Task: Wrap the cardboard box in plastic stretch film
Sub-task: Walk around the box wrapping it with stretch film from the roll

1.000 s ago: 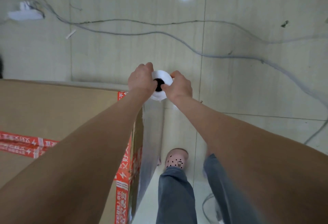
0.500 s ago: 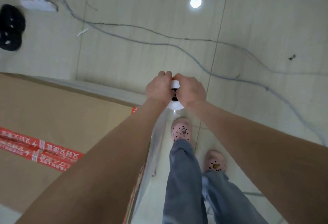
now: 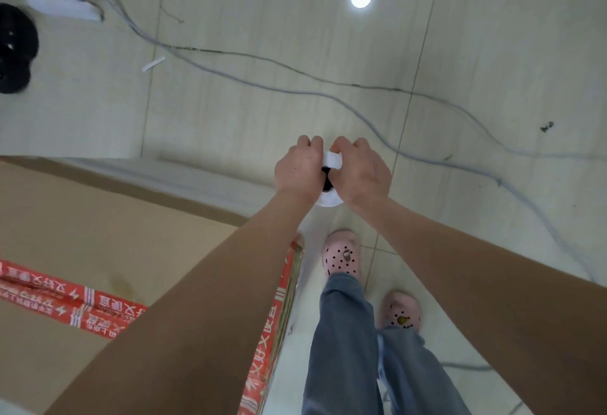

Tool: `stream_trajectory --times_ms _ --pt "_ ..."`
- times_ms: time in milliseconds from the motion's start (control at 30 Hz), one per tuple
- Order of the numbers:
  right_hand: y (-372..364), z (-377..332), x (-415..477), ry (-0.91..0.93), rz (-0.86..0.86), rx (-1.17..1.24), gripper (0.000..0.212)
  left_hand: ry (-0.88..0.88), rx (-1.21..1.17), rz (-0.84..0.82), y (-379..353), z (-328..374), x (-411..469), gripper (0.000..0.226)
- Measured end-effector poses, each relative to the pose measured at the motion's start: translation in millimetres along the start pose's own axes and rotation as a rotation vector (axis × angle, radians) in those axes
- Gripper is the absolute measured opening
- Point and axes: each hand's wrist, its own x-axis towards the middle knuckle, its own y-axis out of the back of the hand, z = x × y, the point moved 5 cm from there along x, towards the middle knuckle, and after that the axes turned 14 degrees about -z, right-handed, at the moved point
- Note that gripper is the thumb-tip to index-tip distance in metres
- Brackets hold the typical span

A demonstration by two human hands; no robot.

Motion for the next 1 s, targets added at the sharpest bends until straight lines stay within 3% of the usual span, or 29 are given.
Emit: stream_trajectory --times_ms 100,233,400,633,867,1000 --pt "7.5 -19.7 7.8 0.101 0.020 -0.169 0.029 -0.026 -0.011 0.022 5.0 -6.4 8.8 0.024" --pt "12.5 -45.0 14.8 0.246 0.036 -0.344 0.036 0.097 -0.251 0.007 8.5 -28.1 16.2 0.026" --pt "7.0 -35.0 26.7 -0.043 -0.019 0.028 0.043 0.229 -0.452 -0.006 7.3 -58.5 23.2 0.032" --pt "13.4 -63.8 32.2 0.118 -0.004 -0.132 0.027 0.235 -0.532 0.005 11.5 -69.6 17.4 0.031" --pt "-1.1 -108.0 31.7 0.280 0.030 -0.224 0.033 0.358 -0.591 0.060 16.6 -107.8 4.1 0.034" --pt "-10.4 -100.7 36.2 0.014 -0.016 0.004 0.041 0.373 -0.593 0.066 17.9 -116.8 0.9 0.035"
